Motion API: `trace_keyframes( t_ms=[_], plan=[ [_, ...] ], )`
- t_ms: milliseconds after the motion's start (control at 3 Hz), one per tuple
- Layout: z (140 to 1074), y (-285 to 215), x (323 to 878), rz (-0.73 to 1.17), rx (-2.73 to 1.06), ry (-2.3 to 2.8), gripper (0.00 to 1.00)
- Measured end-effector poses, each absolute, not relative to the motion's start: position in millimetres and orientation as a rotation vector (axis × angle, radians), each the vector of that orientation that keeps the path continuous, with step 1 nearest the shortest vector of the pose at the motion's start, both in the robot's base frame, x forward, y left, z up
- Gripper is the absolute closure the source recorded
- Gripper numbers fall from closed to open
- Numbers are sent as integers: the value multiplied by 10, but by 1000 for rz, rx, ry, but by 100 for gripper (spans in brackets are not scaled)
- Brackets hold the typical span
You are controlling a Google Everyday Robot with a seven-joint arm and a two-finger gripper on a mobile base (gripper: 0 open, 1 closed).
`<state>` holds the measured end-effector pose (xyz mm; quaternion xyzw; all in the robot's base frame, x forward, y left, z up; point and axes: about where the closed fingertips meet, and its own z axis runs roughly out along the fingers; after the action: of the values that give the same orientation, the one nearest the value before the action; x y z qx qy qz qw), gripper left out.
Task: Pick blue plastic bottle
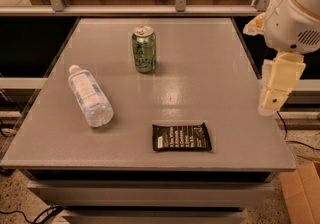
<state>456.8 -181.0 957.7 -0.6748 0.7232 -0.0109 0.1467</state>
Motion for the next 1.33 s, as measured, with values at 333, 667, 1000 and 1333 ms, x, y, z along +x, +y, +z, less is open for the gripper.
trace_keyframes(
  t_ms=[333, 667, 1000, 1333],
  plan=[
    [9577, -1810, 4568, -31, -1942, 2082, 0],
    [9625, -1666, 4573, 21, -1955, 2057, 0],
    [9663, -1324, 4514, 76, -1990, 2044, 0],
    [9674, -916, 4447, 90, -1980, 2068, 0]
  ],
)
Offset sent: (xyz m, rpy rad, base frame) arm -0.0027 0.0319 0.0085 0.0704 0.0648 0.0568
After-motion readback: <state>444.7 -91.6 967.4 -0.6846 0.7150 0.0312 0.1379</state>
